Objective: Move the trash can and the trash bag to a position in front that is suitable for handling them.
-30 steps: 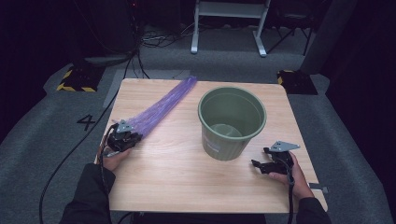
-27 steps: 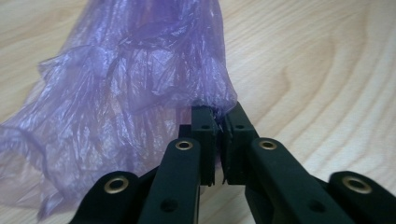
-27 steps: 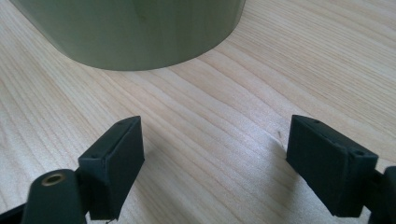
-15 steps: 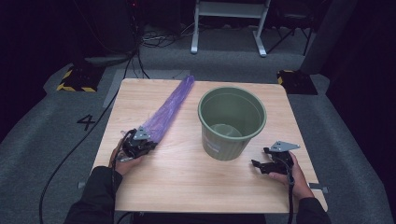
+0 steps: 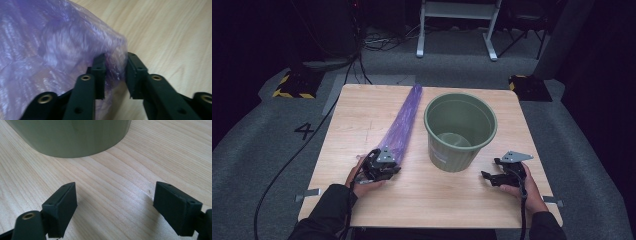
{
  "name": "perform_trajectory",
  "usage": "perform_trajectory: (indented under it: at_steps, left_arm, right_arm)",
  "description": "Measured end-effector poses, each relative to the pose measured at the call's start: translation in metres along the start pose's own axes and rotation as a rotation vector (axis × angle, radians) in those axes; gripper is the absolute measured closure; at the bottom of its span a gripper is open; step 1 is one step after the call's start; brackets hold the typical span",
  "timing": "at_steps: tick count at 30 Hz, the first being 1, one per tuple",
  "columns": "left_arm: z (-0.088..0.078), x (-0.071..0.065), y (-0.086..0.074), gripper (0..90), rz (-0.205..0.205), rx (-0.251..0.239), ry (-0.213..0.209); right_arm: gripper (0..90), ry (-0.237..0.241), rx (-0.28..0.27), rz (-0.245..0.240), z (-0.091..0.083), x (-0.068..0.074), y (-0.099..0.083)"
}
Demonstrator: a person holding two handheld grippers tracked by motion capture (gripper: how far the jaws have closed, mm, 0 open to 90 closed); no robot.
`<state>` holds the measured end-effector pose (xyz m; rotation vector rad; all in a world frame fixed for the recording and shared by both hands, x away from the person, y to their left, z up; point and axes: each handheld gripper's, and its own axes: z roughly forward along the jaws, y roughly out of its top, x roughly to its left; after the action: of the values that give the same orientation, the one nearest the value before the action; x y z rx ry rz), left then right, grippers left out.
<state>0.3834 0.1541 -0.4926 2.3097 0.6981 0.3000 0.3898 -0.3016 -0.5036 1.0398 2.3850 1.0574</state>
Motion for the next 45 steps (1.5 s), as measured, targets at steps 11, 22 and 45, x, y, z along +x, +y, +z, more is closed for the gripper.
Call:
perform_trajectory:
  at_steps: [11, 22, 45]
  left_arm:
    - [-0.006, -0.028, 0.017, 24.2, 0.037, -0.047, -0.060]
    - [-0.043, -0.020, 0.023, 18.7, -0.014, -0.158, -0.048]
    - [-0.040, 0.069, -0.029, 31.7, -0.209, -0.111, 0.103]
  right_arm:
    - [19.1, 0.000, 0.000, 0.000, 0.000, 0.000, 0.000]
    - [19.1, 0.000, 0.000, 0.000, 0.000, 0.000, 0.000]
    - [19.1, 0.000, 0.000, 0.000, 0.000, 0.000, 0.000]
